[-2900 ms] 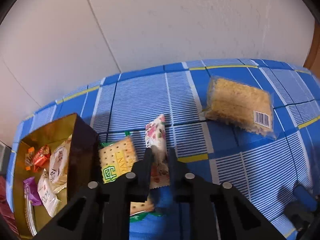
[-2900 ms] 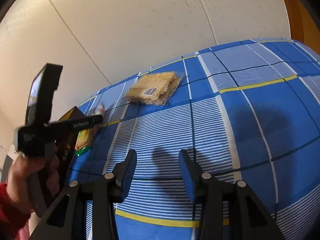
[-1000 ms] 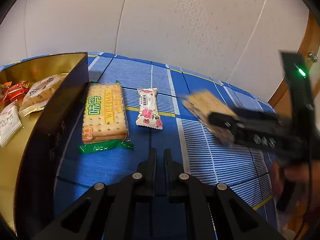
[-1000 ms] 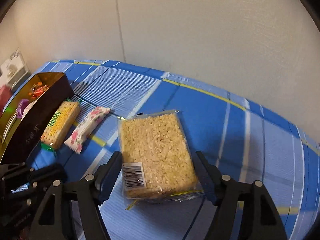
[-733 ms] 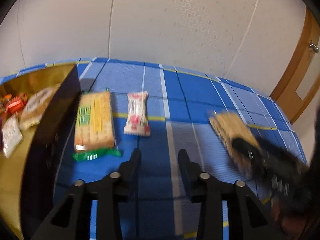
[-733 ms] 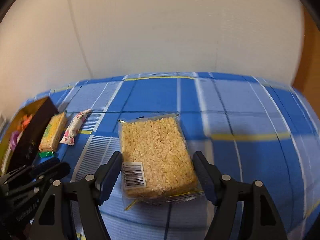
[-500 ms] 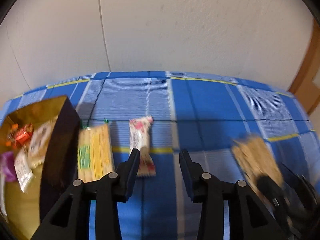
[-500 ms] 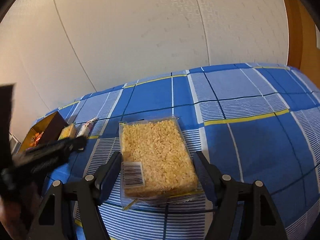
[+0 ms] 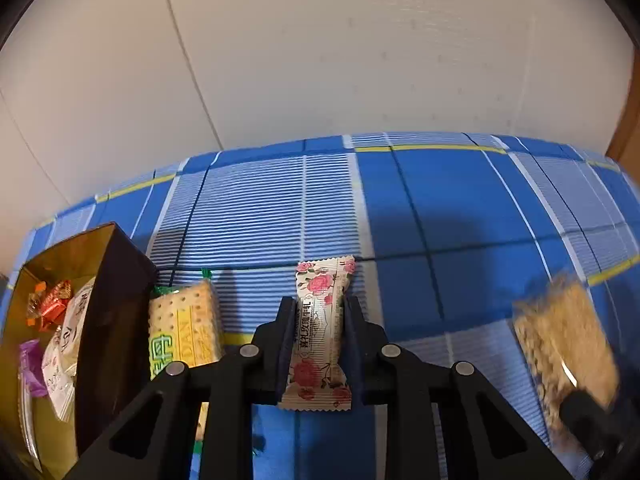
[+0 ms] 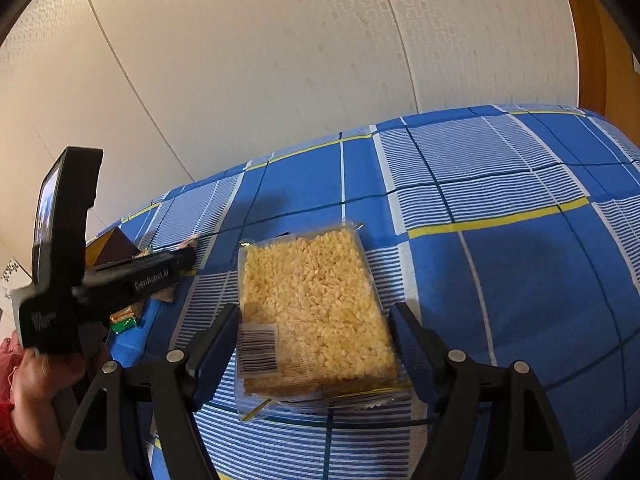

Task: Organize snacks
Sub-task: 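Grasp the crispy rice-bar bag with the right gripper while the left gripper grasps the pink floral candy, then lift the pink floral candy with the left gripper toward the gold tray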

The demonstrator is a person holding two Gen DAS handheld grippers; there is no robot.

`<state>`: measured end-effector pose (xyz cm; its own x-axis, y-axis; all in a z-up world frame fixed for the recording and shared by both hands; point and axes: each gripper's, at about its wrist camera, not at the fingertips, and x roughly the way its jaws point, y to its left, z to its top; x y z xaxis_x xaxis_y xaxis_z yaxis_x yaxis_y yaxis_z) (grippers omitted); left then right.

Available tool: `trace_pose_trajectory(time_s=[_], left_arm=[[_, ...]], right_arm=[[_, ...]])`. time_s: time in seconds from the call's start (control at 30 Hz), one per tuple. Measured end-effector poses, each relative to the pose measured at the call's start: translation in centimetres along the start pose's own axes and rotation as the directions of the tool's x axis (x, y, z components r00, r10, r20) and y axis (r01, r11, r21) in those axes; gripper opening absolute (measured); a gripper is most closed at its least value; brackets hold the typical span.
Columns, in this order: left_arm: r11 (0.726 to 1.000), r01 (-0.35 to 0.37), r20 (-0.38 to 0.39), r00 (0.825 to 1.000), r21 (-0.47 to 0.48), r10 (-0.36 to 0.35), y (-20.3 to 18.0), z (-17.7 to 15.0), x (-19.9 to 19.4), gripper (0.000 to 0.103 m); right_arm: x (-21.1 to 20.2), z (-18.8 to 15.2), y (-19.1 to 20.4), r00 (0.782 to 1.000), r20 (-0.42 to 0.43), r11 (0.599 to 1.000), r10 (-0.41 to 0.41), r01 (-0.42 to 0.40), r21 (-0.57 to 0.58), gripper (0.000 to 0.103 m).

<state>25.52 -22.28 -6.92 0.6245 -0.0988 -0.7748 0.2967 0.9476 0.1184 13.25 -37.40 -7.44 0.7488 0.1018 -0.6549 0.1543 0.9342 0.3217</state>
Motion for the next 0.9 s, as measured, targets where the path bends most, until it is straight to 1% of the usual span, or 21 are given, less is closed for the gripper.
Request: trace_pose_trajectory(time_s=[0.17,0.27,0.53,0.67,0.77,0.83,0.9], left_arm=[[1.000,0.024,0.058,0.998,-0.016,-0.023,-0.3,-2.1,-1.3,0.024],[0.999,0.047,0.059,0.997,-0.021,-0.046,-0.2,-2.6,-1.6,0.024],[0.997,0.068,0.053,0.996,-0.033,-0.066,-0.1,-2.8,-2.0,0.025],[0.995,0.089,0.052,0.995,-0.042,-0.087,0.1,-3.3,-2.3,0.024],[0.995,0.092,0.050,0.995,-0.040,-0.090,0.1,-3.6,-2.5,0.025],[0.996,0.083,0.041,0.996,-0.045,-0.081,0.1,-3.6,-2.6,0.029],[0.994,0.057,0.024,0.998,-0.089,-0.055,0.7,-3.4,-2.4,0.047]], right_arm=[[0.0,0.1,0.0,1.000,0.000,1.000,0.002,-0.002,0.002,0.077],[-0.1,0.1,0.0,1.000,-0.001,1.000,-0.001,0.001,-0.001,0.077],[0.0,0.1,0.0,1.000,-0.002,1.000,-0.003,0.003,-0.003,0.077],[0.0,0.1,0.0,1.000,-0.001,1.000,-0.001,0.001,-0.001,0.077],[0.0,0.1,0.0,1.000,-0.001,1.000,-0.002,0.002,-0.002,0.077],[0.0,0.1,0.0,1.000,-0.002,1.000,-0.003,0.003,-0.003,0.077],[0.0,0.1,0.0,1.000,-0.002,1.000,-0.003,0.003,-0.003,0.077]])
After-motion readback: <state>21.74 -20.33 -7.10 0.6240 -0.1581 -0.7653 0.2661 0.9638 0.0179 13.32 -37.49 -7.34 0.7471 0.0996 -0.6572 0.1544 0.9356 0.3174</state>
